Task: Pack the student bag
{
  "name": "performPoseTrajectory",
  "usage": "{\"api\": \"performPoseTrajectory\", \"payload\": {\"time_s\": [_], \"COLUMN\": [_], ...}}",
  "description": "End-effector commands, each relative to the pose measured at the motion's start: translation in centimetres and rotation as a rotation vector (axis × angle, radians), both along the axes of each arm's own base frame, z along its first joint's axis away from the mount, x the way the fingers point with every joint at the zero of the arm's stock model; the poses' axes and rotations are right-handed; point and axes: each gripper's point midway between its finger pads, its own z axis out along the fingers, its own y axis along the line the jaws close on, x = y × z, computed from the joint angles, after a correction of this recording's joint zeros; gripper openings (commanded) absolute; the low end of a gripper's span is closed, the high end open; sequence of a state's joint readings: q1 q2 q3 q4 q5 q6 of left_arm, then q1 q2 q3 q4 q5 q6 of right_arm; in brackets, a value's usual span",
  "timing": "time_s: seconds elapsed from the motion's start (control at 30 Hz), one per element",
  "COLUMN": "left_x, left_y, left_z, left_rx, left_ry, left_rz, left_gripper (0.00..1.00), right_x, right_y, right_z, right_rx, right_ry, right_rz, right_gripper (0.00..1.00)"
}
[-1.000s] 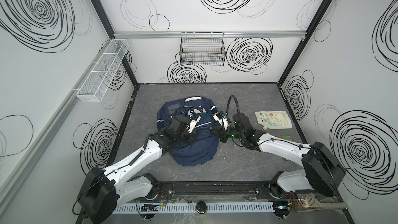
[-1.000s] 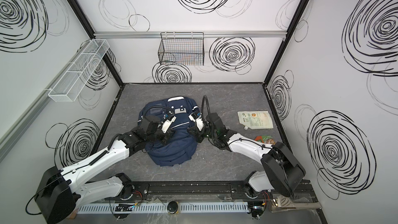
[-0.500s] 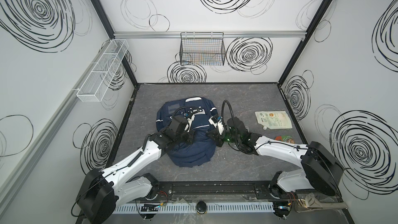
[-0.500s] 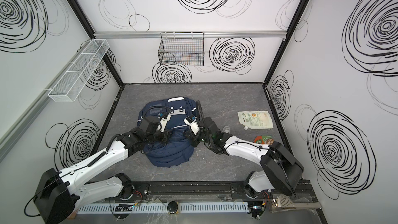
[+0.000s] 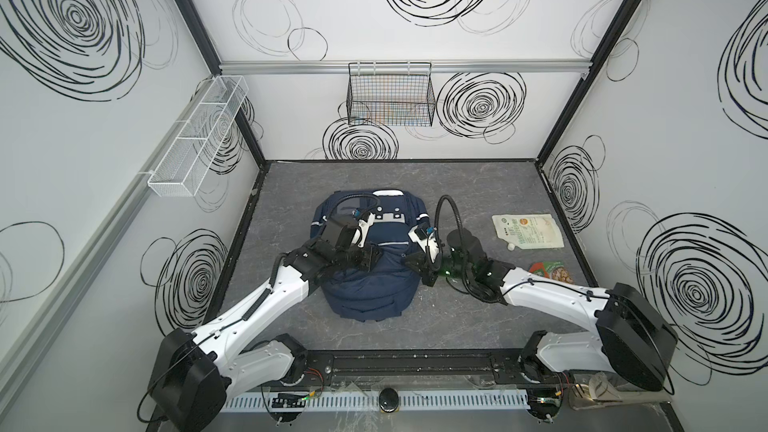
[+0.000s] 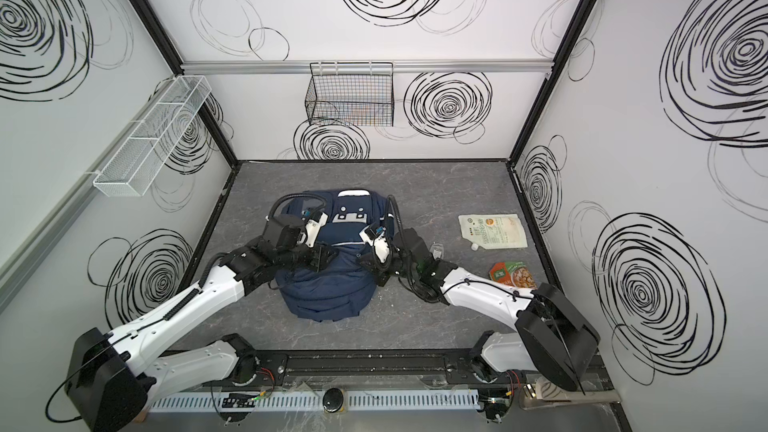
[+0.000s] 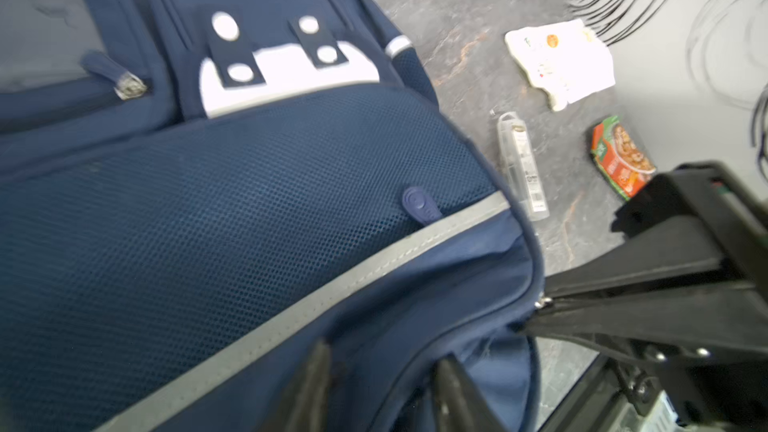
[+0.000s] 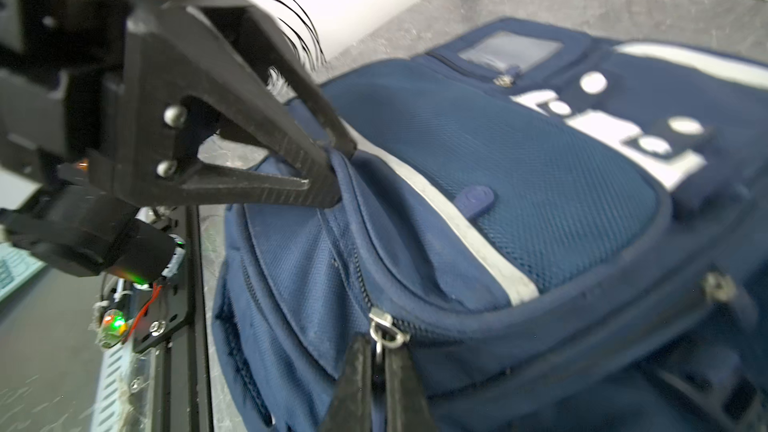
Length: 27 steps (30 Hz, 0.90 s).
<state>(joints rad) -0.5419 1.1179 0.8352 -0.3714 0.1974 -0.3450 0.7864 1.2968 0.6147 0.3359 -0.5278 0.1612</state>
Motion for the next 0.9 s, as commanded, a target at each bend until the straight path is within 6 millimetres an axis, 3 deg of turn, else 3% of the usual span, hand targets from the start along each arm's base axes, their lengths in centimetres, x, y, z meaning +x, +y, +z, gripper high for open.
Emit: {"api": "performPoseTrajectory", "payload": {"time_s": [0.0,0.3,0.67,0.87], "left_x": [2.8,2.3,0.1,-1.3], "left_y": [-1.7,-4.9,-8.4,-10.4], "left_z": [8.4,7.8,3.8,3.2], "left_rx": [-0.111,-0.153,-0.045,-0.081], "left_ry": [-0.268,-0.182,-0.011,0.057], "left_rz": [-0.052,-0.217,-0.373,-0.429], "left_gripper": [0.50,0.54,0.54,0.55], "right_x": [-4.1,-2.8,-2.2,-1.8], "right_y": [1.4,0.1,-2.4,-3.1], "right_z": [3.2,2.6,3.0,3.0], "right_rx": [0.120,0.082,0.096,0.077], "right_ry": [-0.094,-0.169,-0.231,-0.241], "right_rz": [0.239,0.197,0.075,0.031], "right_gripper": [0.00,0.00,0.00,0.00]}}
